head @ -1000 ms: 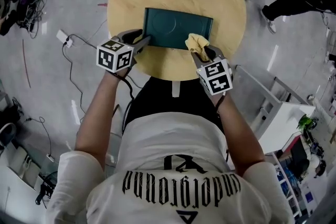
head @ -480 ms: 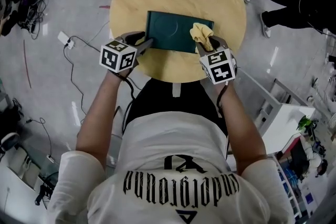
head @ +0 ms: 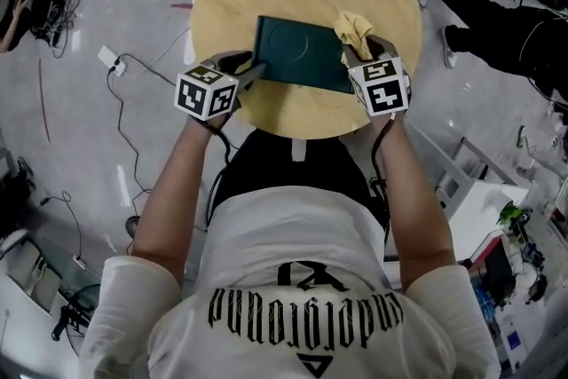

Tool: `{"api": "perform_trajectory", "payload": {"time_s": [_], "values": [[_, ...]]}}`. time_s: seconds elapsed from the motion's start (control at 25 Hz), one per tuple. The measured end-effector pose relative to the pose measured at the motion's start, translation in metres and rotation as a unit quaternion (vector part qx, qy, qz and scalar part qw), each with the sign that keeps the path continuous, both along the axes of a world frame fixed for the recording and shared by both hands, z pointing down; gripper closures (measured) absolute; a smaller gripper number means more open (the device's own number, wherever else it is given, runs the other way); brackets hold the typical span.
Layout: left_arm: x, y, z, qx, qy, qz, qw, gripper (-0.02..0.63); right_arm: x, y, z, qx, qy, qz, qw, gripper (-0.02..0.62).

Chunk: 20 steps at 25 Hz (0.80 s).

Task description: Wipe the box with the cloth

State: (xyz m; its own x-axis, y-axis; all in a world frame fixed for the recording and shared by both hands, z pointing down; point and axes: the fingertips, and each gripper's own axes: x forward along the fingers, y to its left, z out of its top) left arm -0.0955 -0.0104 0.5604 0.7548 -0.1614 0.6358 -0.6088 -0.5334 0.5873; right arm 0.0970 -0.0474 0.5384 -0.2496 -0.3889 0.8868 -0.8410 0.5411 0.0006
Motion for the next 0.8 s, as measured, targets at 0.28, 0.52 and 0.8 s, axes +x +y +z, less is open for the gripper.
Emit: {"api": "perform_trajectory", "payload": {"time_s": [0.28, 0.52, 0.8], "values": [[0.0, 0.002, 0.0, -0.003, 0.003, -0.006, 1.0, 0.43, -0.041, 0.025, 0.002, -0.02, -0.023, -0.022, 0.999, 0.472], [-0.001, 0.003, 0.001, -0.002, 0.004, -0.009, 0.9999, 0.43, -0.087, 0.043, 0.001, -0.028, -0.038, -0.05, 0.998, 0.472], [0.001, 0.004, 0.001, -0.002, 0.008, -0.006, 0.9999, 0.43, -0.141, 0.035, 0.002, -0.024, -0.061, -0.103, 0.993, 0.474]]}}
